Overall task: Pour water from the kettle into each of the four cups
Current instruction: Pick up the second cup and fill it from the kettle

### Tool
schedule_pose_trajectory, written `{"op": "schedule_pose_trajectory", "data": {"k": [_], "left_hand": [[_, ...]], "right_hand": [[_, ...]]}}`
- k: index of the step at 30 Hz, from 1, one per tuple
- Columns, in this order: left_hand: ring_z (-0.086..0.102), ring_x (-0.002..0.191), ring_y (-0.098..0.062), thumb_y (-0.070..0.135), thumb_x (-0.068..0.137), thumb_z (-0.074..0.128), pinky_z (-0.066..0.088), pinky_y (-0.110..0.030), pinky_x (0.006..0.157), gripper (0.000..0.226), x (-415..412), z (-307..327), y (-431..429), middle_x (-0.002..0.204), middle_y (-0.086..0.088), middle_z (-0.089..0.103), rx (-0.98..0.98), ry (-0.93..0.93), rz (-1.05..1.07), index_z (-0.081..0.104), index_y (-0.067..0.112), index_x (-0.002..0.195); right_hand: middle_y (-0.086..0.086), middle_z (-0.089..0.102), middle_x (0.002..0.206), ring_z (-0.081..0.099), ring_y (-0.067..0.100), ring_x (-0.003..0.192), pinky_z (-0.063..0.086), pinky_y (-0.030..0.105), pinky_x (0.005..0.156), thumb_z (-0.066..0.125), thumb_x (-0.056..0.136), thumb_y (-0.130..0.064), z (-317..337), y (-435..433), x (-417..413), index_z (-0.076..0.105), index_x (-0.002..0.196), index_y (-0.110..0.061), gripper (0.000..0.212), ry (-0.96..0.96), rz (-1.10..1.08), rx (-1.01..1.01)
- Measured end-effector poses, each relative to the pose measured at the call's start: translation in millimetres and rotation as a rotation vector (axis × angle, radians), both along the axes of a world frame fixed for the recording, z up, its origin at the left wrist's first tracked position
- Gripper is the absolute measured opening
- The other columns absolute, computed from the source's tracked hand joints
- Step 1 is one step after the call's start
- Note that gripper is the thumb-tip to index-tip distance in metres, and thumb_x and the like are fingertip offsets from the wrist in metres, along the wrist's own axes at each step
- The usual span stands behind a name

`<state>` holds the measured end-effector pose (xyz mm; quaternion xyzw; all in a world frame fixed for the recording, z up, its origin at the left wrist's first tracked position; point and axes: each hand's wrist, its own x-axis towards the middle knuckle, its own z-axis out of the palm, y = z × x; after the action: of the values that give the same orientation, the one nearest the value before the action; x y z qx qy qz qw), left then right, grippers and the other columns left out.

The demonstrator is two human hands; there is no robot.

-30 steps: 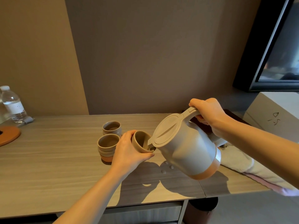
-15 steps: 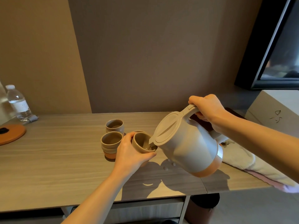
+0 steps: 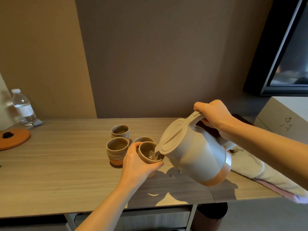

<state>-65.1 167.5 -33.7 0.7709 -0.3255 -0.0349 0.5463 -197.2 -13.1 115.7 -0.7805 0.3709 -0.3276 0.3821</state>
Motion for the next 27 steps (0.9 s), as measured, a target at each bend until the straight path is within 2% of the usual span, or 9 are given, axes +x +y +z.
{"op": "schedule_pose_trajectory", "data": {"k": [3,6,8,15,21,27], "left_hand": [[0.052,0.106,-0.008,0.042,0.047,0.094,0.045,-0.022,0.083,0.089,-2.0,-2.7,0.0,0.114,0.013,0.055,0.003,0.012,0.008,0.042,0.034,0.119],[0.054,0.105,-0.009,0.042,0.046,0.094,0.046,-0.021,0.082,0.088,-4.9,-5.1,0.6,0.112,0.013,0.056,-0.006,0.024,0.008,0.042,0.034,0.116],[0.054,0.104,-0.009,0.043,0.046,0.093,0.045,-0.020,0.081,0.087,-6.0,-6.6,0.9,0.112,0.013,0.055,-0.006,0.033,0.010,0.041,0.034,0.116],[0.054,0.105,-0.010,0.044,0.047,0.093,0.045,-0.020,0.080,0.088,-7.4,-7.3,1.2,0.113,0.013,0.054,-0.009,0.053,0.012,0.040,0.035,0.117],[0.053,0.107,-0.010,0.041,0.047,0.093,0.046,-0.023,0.084,0.088,-8.7,-7.0,1.4,0.114,0.012,0.055,-0.020,0.059,0.013,0.040,0.034,0.117],[0.056,0.105,-0.011,0.040,0.046,0.094,0.051,-0.027,0.088,0.086,-9.4,-8.2,1.6,0.110,0.014,0.057,-0.045,0.073,0.000,0.042,0.034,0.114]], "right_hand": [[0.025,0.065,0.088,0.065,0.034,0.087,0.054,0.043,0.084,0.058,0.084,-0.030,0.1,0.5,-0.1,0.067,0.082,0.005,0.036,0.017,-0.005,-0.014],[0.028,0.064,0.088,0.064,0.034,0.086,0.054,0.046,0.085,0.058,0.084,-0.030,-0.1,2.0,-0.5,0.067,0.076,0.003,0.035,0.031,0.004,-0.041],[0.027,0.064,0.086,0.062,0.030,0.081,0.054,0.047,0.085,0.058,0.084,-0.030,-0.1,2.5,-0.8,0.065,0.071,0.000,0.034,0.033,0.009,-0.043],[0.017,0.060,0.077,0.060,0.027,0.079,0.054,0.044,0.083,0.058,0.085,-0.031,-0.6,-0.2,-1.2,0.066,0.076,0.001,0.034,0.039,0.009,-0.038],[0.014,0.056,0.071,0.057,0.025,0.074,0.050,0.036,0.073,0.058,0.086,-0.030,-0.6,-1.6,-2.0,0.063,0.071,-0.001,0.033,0.041,0.014,-0.040],[0.015,0.054,0.067,0.052,0.024,0.066,0.044,0.036,0.066,0.059,0.082,-0.027,1.9,0.1,-3.0,0.057,0.059,-0.004,0.032,0.030,0.022,-0.029]]}}
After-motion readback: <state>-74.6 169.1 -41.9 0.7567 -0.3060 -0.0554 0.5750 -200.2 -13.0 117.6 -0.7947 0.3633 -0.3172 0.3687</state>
